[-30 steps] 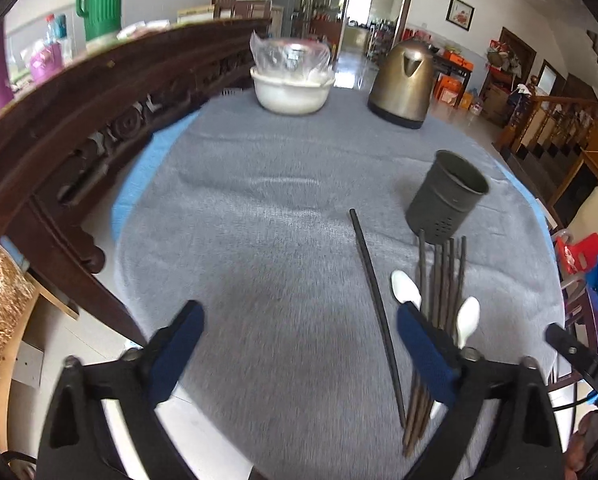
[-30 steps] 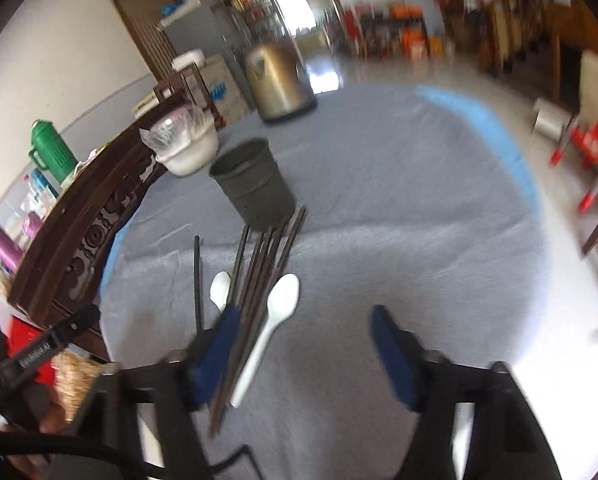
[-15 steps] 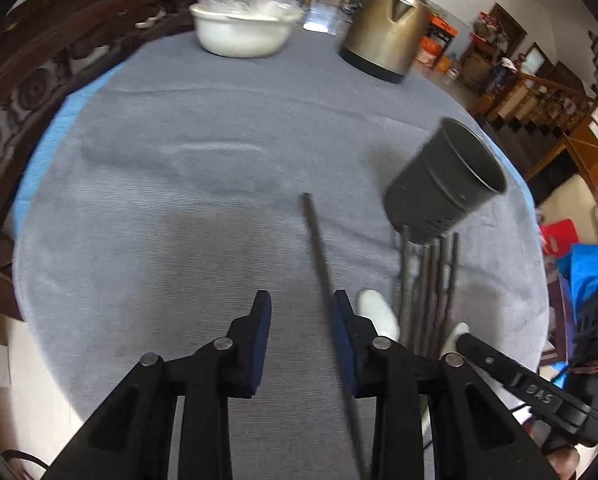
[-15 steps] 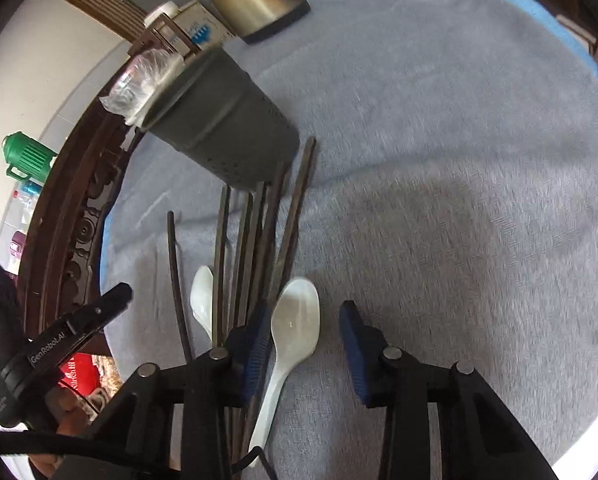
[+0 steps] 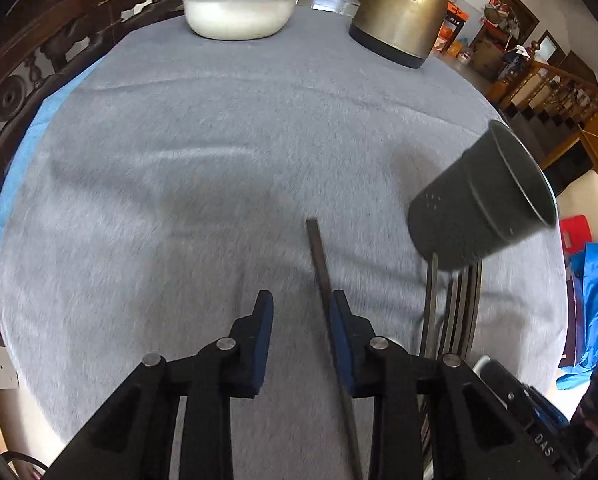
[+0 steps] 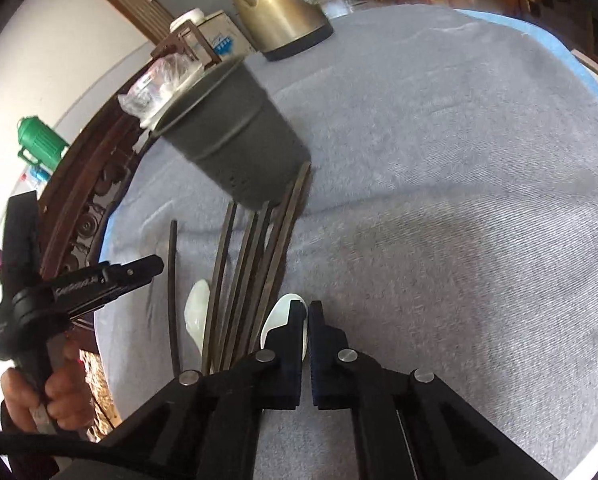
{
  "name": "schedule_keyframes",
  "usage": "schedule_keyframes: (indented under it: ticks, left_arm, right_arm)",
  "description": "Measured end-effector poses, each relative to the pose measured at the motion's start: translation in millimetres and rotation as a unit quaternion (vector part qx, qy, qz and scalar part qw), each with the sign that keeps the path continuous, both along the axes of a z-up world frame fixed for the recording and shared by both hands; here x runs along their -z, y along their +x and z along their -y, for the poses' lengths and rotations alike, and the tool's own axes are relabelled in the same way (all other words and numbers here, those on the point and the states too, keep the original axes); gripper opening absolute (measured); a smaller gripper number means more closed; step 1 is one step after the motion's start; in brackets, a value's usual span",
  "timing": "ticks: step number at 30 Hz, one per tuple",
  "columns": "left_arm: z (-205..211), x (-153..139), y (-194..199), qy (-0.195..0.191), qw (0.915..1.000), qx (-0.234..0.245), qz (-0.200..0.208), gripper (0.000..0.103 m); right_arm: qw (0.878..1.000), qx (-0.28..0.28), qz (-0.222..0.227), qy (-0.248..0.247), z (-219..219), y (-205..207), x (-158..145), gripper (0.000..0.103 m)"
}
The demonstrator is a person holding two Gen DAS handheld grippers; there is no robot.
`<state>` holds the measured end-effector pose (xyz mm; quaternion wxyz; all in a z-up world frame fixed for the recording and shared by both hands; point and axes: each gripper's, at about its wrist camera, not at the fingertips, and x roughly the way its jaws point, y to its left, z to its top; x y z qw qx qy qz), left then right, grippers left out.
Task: Organize utensils
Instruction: 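Grasp the long black stick with the left tool while the right tool grasps a white spoon, then lower the black stick into the gray holder with the left tool while the right tool drops the spoon in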
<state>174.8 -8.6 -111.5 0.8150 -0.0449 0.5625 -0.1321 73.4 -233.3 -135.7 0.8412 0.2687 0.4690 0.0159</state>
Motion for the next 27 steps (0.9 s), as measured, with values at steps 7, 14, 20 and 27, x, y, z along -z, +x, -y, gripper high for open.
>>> schedule_keyframes:
  ticks: [7, 14, 20, 27]
  left_arm:
    - [6, 5, 15, -0.013, 0.9999, 0.000, -0.009, 0.009]
    - [12, 9, 16, -0.022, 0.9997, 0.012, 0.004, 0.008]
    - [3, -7, 3, -0.037, 0.9986, 0.021, 0.030, 0.008]
    - [-3, -12, 4, -0.035, 0.9989, 0.020, 0.025, 0.008]
  right_arm:
    - [1.000, 0.018, 0.012, 0.022, 20, -6, -5, 0.007]
    - [0.998, 0.014, -0.012, 0.061, 23, -12, 1, 0.034]
    - [0.999, 0.001, -0.001, 0.033, 2, -11, -6, 0.058]
    - [0.995, -0.027, -0.021, -0.097, -36, 0, -11, 0.040]
